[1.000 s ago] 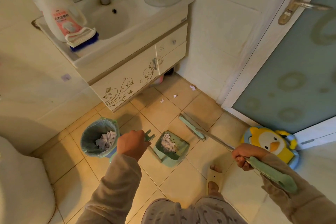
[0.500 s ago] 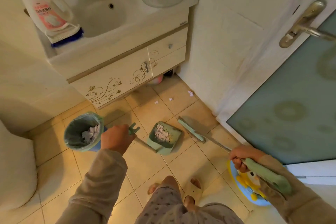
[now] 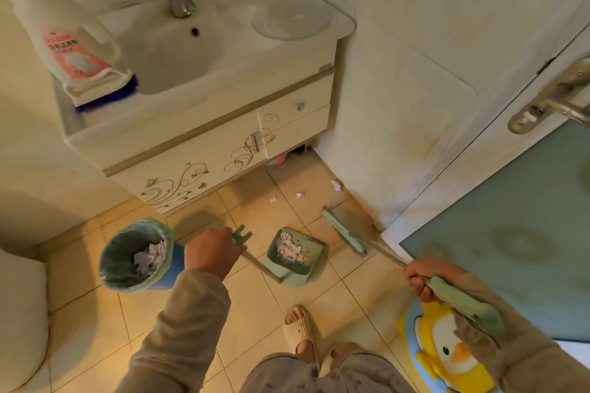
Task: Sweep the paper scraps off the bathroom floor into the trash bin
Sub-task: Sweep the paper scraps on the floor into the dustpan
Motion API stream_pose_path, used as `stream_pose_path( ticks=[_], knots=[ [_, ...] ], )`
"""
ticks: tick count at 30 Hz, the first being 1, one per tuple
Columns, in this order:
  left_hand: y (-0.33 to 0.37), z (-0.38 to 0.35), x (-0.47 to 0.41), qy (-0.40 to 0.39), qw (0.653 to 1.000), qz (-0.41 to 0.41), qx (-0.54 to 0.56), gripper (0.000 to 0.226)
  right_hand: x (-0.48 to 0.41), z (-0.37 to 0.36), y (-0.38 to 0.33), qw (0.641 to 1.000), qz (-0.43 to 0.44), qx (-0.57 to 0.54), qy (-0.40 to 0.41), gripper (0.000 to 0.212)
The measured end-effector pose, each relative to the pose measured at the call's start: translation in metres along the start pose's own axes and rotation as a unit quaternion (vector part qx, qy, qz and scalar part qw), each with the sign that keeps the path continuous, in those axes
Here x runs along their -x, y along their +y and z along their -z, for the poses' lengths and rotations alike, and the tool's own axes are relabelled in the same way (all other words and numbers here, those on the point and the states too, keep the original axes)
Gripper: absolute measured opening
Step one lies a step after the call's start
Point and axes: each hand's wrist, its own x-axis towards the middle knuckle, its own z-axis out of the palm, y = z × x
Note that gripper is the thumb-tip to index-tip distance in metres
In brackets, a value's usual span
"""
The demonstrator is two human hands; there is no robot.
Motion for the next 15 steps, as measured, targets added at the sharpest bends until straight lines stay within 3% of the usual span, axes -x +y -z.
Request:
stream_pose_path(
  ticks=[15],
  knots=[
    [0.038,0.007,-0.041,-0.019,0.999,0.035,-0.006,0.032,-0.037,0.030,-0.119,0.981,0.058,-0.176,-0.055,0.032]
  ],
)
